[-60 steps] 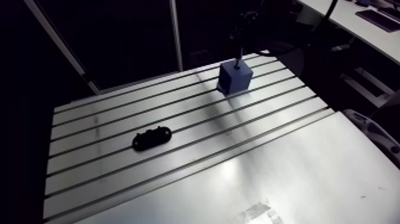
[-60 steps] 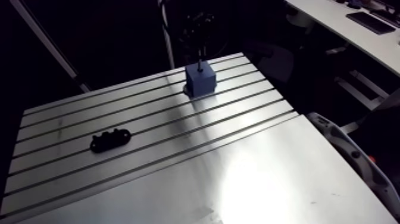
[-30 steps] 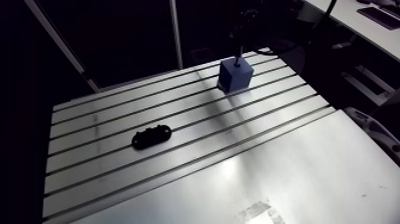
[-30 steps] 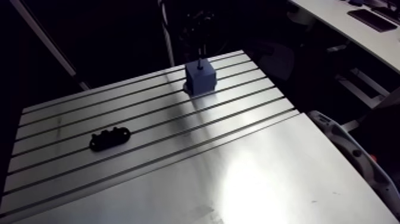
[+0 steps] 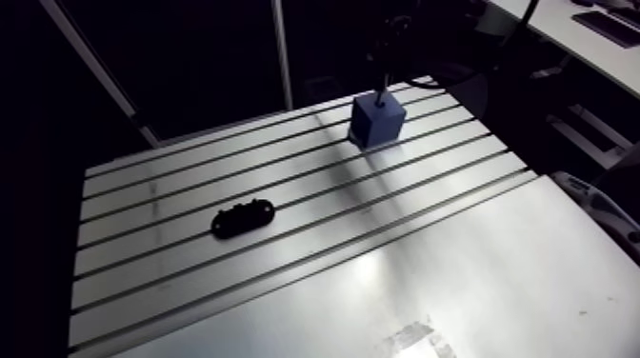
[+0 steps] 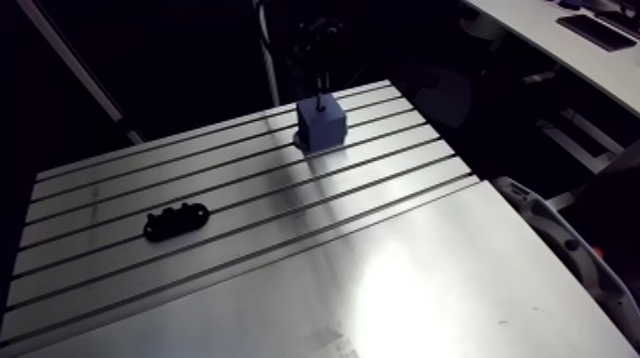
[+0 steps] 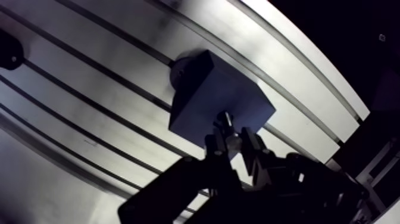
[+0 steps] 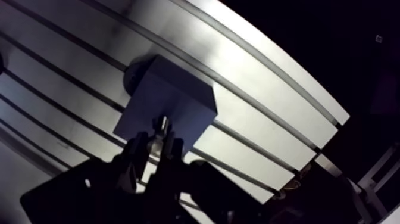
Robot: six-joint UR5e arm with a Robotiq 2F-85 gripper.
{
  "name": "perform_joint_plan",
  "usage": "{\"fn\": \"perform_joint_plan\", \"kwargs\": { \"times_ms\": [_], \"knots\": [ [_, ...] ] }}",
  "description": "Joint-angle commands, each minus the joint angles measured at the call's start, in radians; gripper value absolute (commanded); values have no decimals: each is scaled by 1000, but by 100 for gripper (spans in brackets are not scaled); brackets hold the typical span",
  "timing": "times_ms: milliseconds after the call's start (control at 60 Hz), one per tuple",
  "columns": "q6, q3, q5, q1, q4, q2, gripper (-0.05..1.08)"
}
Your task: Pick up the M10 bolt and insert it into the hex recess until seated.
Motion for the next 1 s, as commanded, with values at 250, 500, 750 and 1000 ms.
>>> {"fn": "perform_joint_plan", "kwargs": {
  "times_ms": [250,500,750,1000],
  "knots": [
    [1,6,-3,0,-2,2,86],
    [-1,6,-3,0,-2,4,86],
    [-3,6,-3,-1,-4,8,86],
    [-3,2,-3,-1,-4,15,86]
  ]
}}
